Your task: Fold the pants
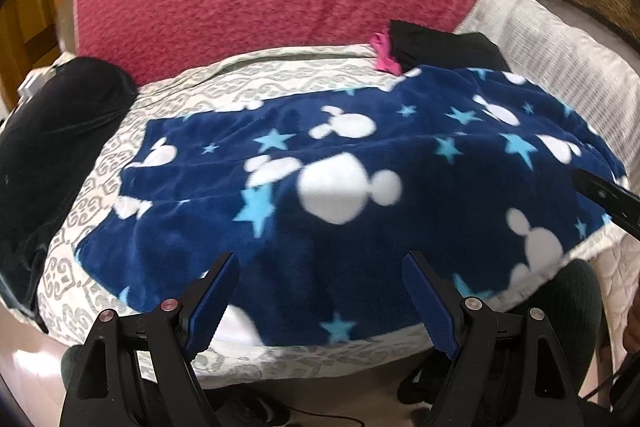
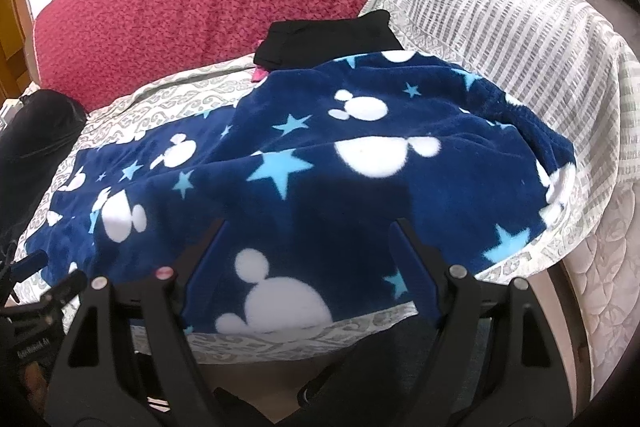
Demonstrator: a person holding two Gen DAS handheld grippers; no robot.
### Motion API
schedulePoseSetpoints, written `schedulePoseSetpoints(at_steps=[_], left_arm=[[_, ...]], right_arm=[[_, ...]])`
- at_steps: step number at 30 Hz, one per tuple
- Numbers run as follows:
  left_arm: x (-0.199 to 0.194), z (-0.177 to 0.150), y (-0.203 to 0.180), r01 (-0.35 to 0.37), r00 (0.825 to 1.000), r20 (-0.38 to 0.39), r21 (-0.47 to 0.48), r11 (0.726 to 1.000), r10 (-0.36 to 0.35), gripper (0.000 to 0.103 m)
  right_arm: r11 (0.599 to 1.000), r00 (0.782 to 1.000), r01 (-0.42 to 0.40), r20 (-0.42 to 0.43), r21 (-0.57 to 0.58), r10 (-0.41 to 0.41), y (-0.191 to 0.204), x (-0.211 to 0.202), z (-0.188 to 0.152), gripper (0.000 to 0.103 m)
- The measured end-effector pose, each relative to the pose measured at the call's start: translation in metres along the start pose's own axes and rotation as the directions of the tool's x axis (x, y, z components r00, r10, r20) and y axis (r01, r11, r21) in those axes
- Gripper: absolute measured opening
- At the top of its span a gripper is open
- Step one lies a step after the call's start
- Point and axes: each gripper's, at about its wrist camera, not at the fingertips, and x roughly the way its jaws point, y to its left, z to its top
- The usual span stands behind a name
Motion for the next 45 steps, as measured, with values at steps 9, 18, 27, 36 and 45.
schedulePoseSetpoints(at_steps=[9,18,27,36,45], left_arm=[[0.005,0.002,0.067,-0.108,0.994,-0.017,-0.071,0.992,0.107,0.085],[0.007,-0.028,0.146,-0.109,0.991,-0.097,-0.240,0.965,0.088,0.085],[0.025,-0.045,0.161,-0.043,0.992,-0.124,-0.327,0.944,0.003,0.085],[0.046,-0.049,0.164,-0.040,0.984,-0.175,-0.376,0.926,-0.029,0.073],[0.059,-0.033,0.166,0.002,0.989,-0.134,-0.440,0.898,-0.068,0.013]], right_arm=[[0.996,0.999,0.004,-0.033,0.086,-0.001,-0.036,0.005,0.000,0.081],[0.959,0.994,0.093,-0.079,0.268,-0.074,-0.123,-0.001,-0.008,0.081],[0.919,0.993,0.069,-0.111,0.388,-0.028,-0.159,0.007,-0.023,0.081],[0.886,0.994,0.043,-0.112,0.461,0.010,-0.174,0.013,-0.030,0.081],[0.840,0.990,-0.035,-0.096,0.541,0.103,-0.184,0.022,-0.038,0.081]])
